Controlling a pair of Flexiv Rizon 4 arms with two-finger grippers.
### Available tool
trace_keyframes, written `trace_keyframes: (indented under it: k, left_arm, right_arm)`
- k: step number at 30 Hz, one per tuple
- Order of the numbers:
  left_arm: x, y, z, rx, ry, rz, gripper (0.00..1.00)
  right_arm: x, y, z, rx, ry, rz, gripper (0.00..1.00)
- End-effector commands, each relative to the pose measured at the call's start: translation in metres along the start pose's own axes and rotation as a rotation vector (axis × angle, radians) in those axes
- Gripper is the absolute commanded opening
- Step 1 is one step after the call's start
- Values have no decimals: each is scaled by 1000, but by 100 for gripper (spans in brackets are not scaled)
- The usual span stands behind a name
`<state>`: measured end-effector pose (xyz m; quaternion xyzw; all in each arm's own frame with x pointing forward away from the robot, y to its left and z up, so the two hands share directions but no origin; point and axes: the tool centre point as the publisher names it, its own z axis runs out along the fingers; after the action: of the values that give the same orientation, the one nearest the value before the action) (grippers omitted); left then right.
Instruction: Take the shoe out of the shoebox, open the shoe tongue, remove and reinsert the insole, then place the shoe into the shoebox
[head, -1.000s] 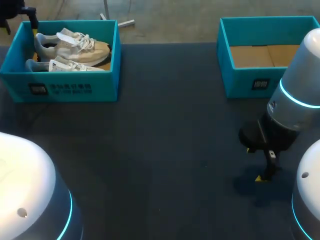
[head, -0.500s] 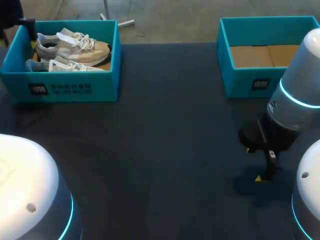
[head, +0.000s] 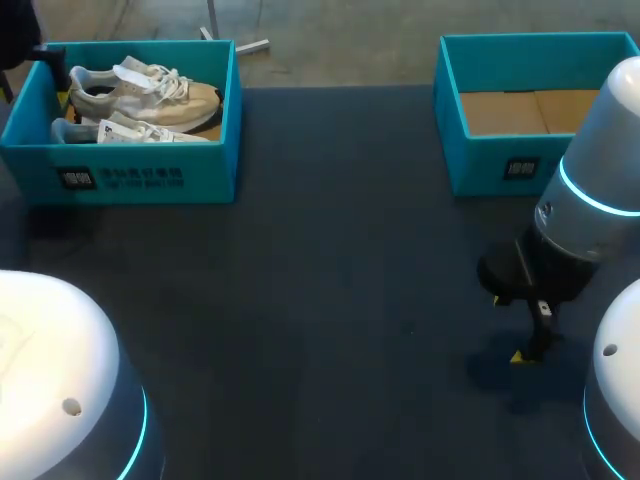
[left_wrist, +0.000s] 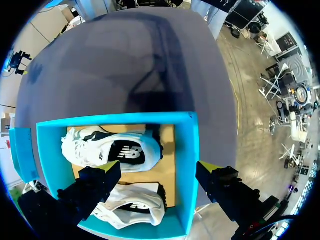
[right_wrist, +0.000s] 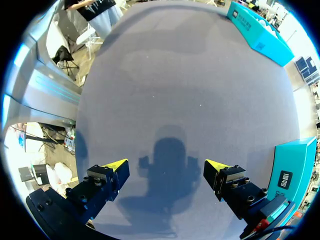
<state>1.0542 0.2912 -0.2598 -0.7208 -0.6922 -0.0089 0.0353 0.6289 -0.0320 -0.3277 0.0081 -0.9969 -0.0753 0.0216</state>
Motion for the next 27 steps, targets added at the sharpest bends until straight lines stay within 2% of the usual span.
trace_keyframes:
  k: [1, 19, 27]
  left_arm:
    - [0, -3, 0, -11, 2, -1, 100]
    - [1, -2, 1, -18, -7, 13, 100]
    - [-2, -1, 14, -21, -24, 19, 100]
  right_arm:
    - [1, 0, 1, 1, -2, 1, 100]
    - [1, 0, 1, 1, -2, 1, 100]
    - [1, 0, 1, 1, -2, 1, 100]
